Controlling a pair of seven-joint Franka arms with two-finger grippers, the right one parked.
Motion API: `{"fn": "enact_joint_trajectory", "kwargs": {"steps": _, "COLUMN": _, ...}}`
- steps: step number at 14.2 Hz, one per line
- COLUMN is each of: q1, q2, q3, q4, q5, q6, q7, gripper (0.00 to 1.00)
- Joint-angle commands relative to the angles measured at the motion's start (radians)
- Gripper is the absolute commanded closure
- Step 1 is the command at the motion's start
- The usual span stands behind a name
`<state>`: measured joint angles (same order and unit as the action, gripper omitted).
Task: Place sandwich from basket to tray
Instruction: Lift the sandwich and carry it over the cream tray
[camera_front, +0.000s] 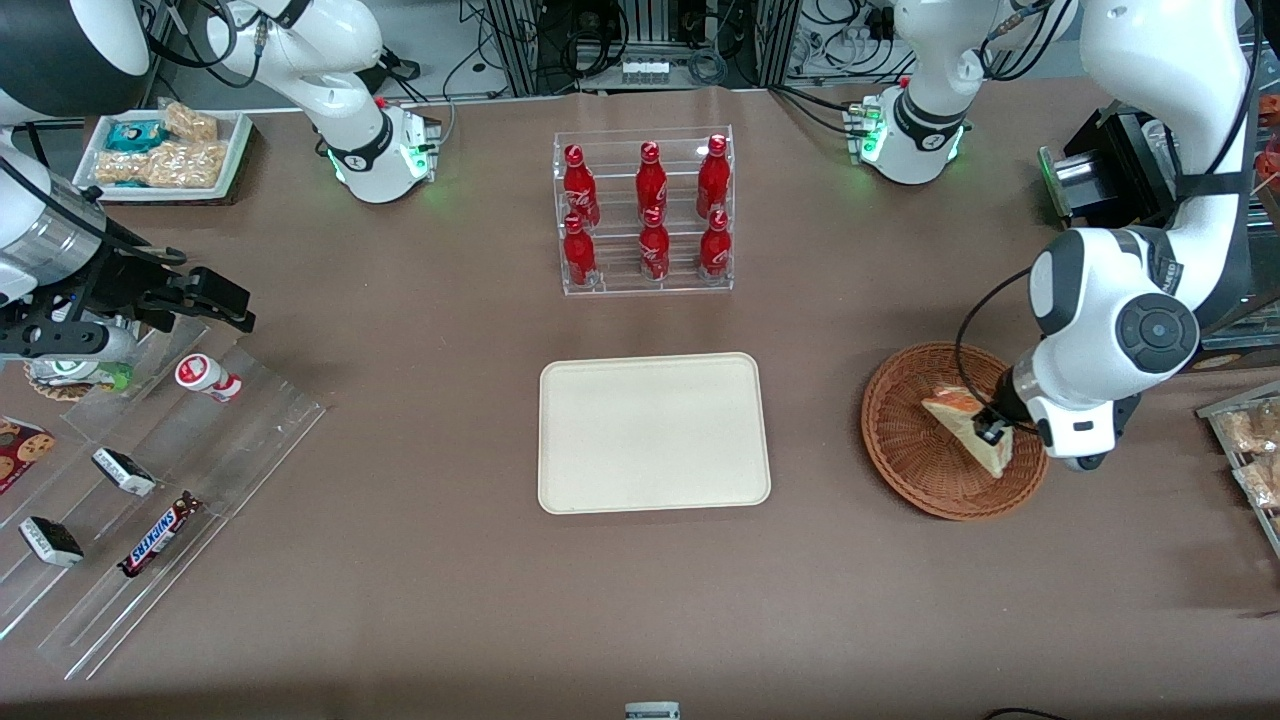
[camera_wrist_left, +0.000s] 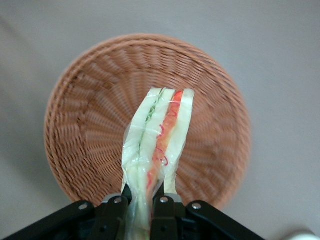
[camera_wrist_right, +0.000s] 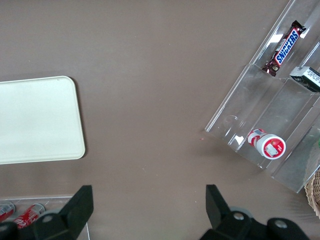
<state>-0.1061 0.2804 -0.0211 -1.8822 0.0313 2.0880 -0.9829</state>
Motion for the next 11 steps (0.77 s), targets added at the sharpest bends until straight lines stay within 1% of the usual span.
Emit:
{"fn": "enact_joint_trajectory", "kwargs": {"steps": 1, "q1": -0.085, "q2": 0.029, "q3": -0.019, "q4": 0.041, "q5": -0.008, "q6": 0.009, "q7": 0.012, "gripper": 0.94}}
{"fn": "enact_joint_trajectory", "kwargs": {"steps": 3, "q1": -0.142, "q2": 0.048, "q3": -0.057, "q4": 0.057, "q5": -0.022, "q6": 0.070, "q7": 0.030, "gripper": 0.92}}
{"fn": "enact_joint_trajectory", "kwargs": {"steps": 5, "q1": -0.225, "q2": 0.098, "q3": -0.068, "q4": 0.095, "q5": -0.016, "q6": 0.134, "q7": 0.032, "gripper": 0.91}}
{"fn": "enact_joint_trajectory", "kwargs": {"steps": 7, "q1": -0.309, "q2": 0.192, "q3": -0.068, "q4": 0.193, "q5": -0.001, "q6": 0.159, "q7": 0.042, "gripper": 0.91}}
{"fn": "enact_joint_trajectory", "kwargs": {"steps": 9, "q1": -0.400, "q2": 0.275, "q3": -0.068, "q4": 0.289, "q5": 0.050, "q6": 0.159, "q7": 0.058, "gripper": 0.92}}
{"fn": "enact_joint_trajectory", "kwargs": {"steps": 11, "q1": -0.467, "q2": 0.339, "q3": -0.068, "q4": 0.356, "q5": 0.056, "q6": 0.161, "q7": 0.065, "gripper": 0.92}}
